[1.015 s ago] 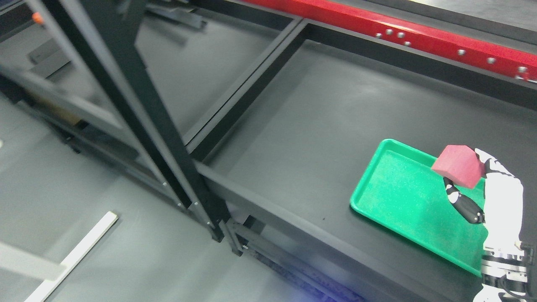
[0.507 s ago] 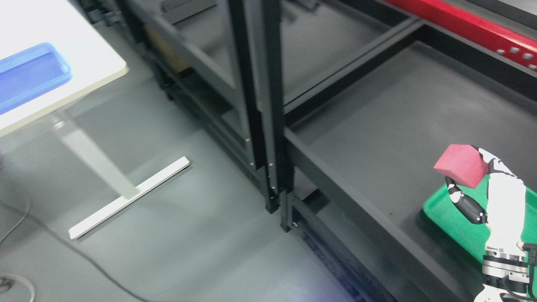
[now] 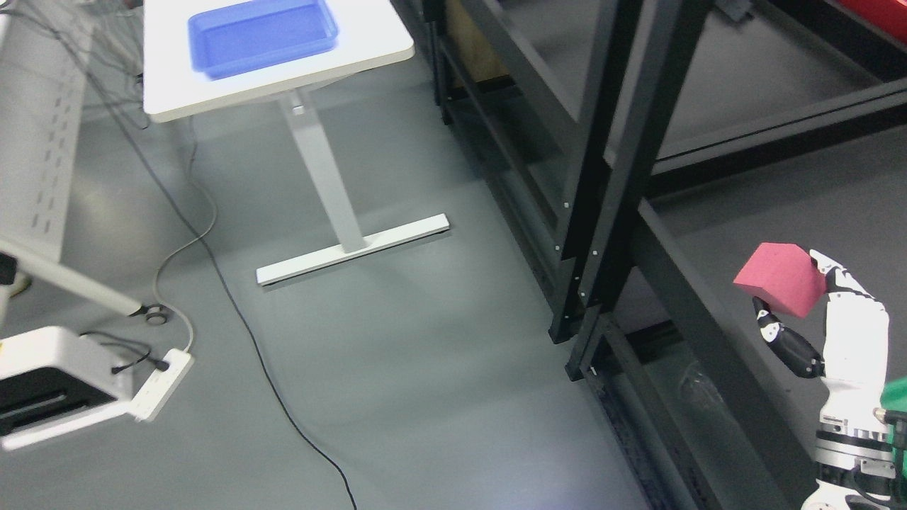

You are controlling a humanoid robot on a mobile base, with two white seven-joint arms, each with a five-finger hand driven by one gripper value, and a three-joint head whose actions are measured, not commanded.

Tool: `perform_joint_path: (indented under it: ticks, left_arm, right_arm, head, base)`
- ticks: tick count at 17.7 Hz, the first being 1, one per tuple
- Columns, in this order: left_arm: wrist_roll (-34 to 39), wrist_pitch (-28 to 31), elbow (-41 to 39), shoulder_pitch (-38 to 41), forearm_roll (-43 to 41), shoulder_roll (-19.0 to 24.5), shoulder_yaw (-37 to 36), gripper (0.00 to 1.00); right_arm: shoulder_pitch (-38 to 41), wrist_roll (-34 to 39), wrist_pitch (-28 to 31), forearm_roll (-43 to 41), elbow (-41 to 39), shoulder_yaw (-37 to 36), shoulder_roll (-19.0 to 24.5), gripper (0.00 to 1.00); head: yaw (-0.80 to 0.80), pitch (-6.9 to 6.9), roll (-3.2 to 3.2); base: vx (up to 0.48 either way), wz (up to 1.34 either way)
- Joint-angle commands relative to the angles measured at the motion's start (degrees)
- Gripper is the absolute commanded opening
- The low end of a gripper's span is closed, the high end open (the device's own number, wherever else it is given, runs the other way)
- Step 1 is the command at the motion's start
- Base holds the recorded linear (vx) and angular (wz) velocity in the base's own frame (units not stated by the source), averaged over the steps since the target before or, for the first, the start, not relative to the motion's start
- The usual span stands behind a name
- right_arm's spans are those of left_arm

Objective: Pick pink block from left shelf to tray
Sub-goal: 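Turn and drive toward the blue tray holding the cube in the right hand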

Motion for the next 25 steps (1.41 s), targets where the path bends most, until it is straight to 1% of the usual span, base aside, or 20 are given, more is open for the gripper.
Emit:
perform_joint_path:
  ticks: [1,6,8,14,25]
  left_arm:
    - [-0.03,-0.04,0.0,0.53,-0.09,1.0,0.0,1.0]
    - [-0.03,0.05,0.0,0.53,-0.09,1.0,0.0,1.0]
    - [-0.03,-0.04,0.0,0.53,-0.09,1.0,0.0,1.0]
    - [-0.03,-0.04,0.0,0.53,-0.09,1.0,0.0,1.0]
    - [-0.03,-0.04,0.0,0.53,-0.09,1.0,0.0,1.0]
  right_arm:
    - [0.07,-0.02,-0.47,-0.98,-0.06,-0.87,0.02,0.01]
    - [0.07,-0.02,-0.47,-1.42,-0.07,-0.96,0.2,0.01]
    - [0.07,0.07,-0.56,-1.42,-0.15,-0.78,1.25,0.01]
    - [-0.02,0.07,-0.91,-1.42,-0.07,-0.78,1.26,0.01]
    - [0.07,0.07,-0.91,-1.42,-0.06,-0.96,0.99,0.01]
  head:
    - [0.0,0.0,0.0]
    - [0.0,0.0,0.0]
    - [0.0,0.0,0.0]
    - [0.0,0.0,0.0]
    - [0.0,0.0,0.0]
  base:
    - [-0.146,0.73]
    - [-0.147,0.75]
    - [-0.128,0.72]
    - [-0.078,0.53]
    - [0.021,0.06]
